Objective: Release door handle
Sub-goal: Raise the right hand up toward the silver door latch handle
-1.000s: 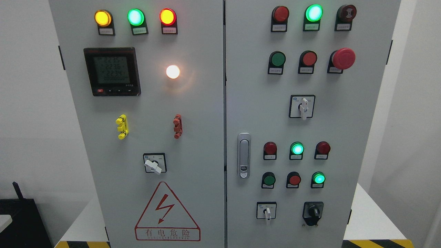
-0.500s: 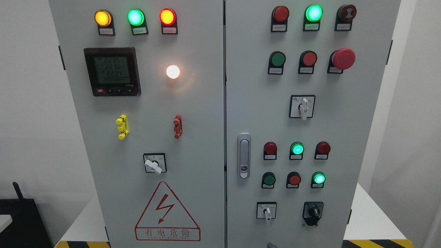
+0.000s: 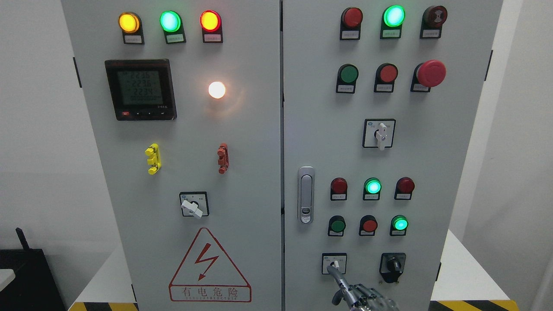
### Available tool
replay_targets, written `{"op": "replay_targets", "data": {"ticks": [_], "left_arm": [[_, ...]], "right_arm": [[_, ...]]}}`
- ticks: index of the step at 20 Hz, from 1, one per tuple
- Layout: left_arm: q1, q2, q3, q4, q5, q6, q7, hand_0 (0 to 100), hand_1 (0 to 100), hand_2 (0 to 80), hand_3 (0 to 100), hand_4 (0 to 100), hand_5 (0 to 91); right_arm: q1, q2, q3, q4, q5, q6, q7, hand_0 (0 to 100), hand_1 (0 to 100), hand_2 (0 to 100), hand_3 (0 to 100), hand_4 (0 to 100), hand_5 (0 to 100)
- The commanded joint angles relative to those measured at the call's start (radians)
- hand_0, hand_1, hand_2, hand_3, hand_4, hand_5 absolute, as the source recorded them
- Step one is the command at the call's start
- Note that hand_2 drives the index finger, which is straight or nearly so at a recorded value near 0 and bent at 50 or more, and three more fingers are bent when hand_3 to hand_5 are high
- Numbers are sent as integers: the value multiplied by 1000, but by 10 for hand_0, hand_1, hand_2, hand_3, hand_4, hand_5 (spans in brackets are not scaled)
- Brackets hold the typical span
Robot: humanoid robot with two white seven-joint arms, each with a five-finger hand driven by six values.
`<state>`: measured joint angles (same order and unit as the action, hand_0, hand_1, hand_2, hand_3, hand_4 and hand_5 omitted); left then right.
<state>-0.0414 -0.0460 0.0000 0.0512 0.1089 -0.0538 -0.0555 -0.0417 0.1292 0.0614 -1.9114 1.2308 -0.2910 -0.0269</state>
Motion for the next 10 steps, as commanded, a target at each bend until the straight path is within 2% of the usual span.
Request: {"op": "replay_targets", "data": {"ticks": [1,5,6,7,10], "left_arm": [[0,0,18,-1,0,0,0,120,389,0,0,0,0],[0,0,18,1,0,0,0,120,389,0,0,0,0],[0,0,18,-1,0,0,0,120,389,0,0,0,0],[0,0,18,1,0,0,0,120,389,0,0,0,0],[2,0,18,-1,0,0,0,120,389,0,0,0,0]], "right_arm": [[-66,7,1,3,110,36,19,337,185,0,897,1000,1000],[-72,7,53,5,118,58,22,346,178,0,895,1000,1000],[-79,9,69,8,124,82,33,349,177,0,889,1000,1000],[-90,12,83,12,127,102,56,355,173,0,875,956,1000],[-139,13,92,47,127,112,76,376,158,0,848,938,1000]]}}
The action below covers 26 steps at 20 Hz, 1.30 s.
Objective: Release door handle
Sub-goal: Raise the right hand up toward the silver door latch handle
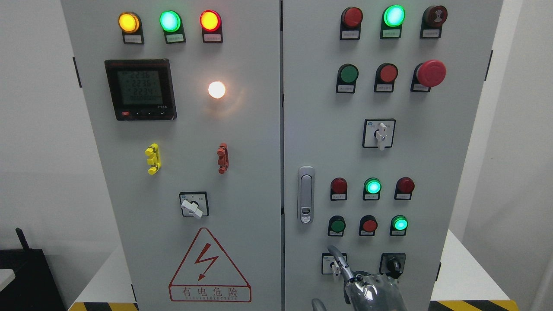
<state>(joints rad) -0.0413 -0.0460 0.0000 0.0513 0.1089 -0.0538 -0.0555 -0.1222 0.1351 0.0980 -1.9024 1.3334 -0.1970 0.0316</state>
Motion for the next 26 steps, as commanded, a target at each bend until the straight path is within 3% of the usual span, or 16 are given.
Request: {"op": "replay_targets", "data": {"ticks": [1,4,13,26], "left_arm": [[0,0,18,-1,0,0,0,120,389,0,0,0,0],[0,0,18,-1,0,0,0,120,389,0,0,0,0],[0,0,18,1,0,0,0,120,389,0,0,0,0],[0,0,18,-1,0,0,0,120,389,0,0,0,0]], "right_arm": [[-71,6,55,54,24,21,17,379,155,0,848,935,1000],[-85,6,55,68,21,65,34,385,149,0,846,931,1000],[-165,8,78,104,21,68,68,400,139,0,844,926,1000],[-186,8,80,141,21,73,71,400,131,0,841,909,1000]]}}
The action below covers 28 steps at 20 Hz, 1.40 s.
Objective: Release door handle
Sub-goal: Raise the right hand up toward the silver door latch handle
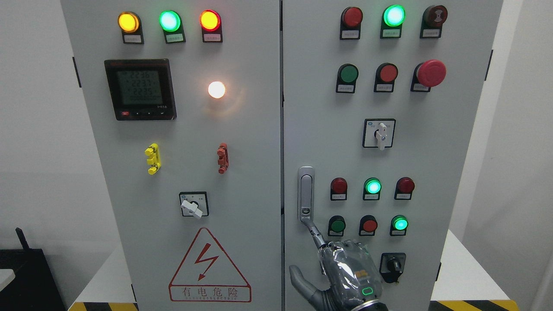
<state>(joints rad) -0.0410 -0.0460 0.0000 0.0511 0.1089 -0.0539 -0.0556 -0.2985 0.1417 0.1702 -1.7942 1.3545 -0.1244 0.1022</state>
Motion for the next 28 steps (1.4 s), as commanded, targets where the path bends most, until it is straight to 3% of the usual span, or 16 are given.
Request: {"op": "replay_targets", "data": {"ticks": [1,15,20,28], "left_arm": [[0,0,18,0,0,0,0,120,389,0,0,0,0],[1,0,18,0,0,0,0,120,389,0,0,0,0],[1,-2,18,0,0,0,0,120,389,0,0,0,0],[0,-2,18,0,0,0,0,120,389,0,0,0,0]], "right_arm": [[-10,1,8,35,0,2,1,399,131,0,841,908,1000],[2,1,2,32,-6,20,1,391,130,0,840,904,1000],[6,1,2,33,-9,37,31,391,129,0,840,904,1000],[1,1,0,29,-11,37,28,395,125,0,841,906,1000]]}}
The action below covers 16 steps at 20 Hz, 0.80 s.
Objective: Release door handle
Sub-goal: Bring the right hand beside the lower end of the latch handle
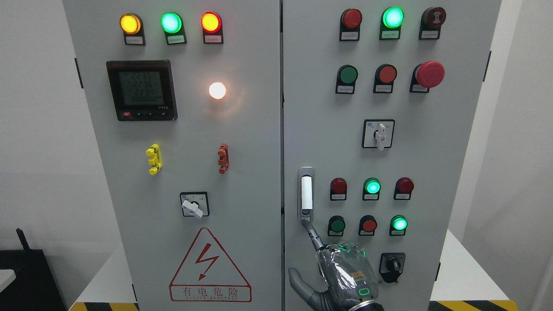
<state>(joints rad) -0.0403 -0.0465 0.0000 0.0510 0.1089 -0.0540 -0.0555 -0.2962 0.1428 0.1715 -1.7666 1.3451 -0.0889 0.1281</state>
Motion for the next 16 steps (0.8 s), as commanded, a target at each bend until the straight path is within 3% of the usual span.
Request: {"op": "replay_targets", "data": {"ticks": [1,16], "left_arm": [[0,0,18,0,0,0,0,120,389,0,0,0,0],[-1,0,18,0,0,0,0,120,389,0,0,0,0]], "right_arm": [[-3,-2,0,-2,-1,0,2,395,125,0,841,905,1000],[-4,0,0,-74,-3,-5,-8,411,127,0,832,897,1000]]}}
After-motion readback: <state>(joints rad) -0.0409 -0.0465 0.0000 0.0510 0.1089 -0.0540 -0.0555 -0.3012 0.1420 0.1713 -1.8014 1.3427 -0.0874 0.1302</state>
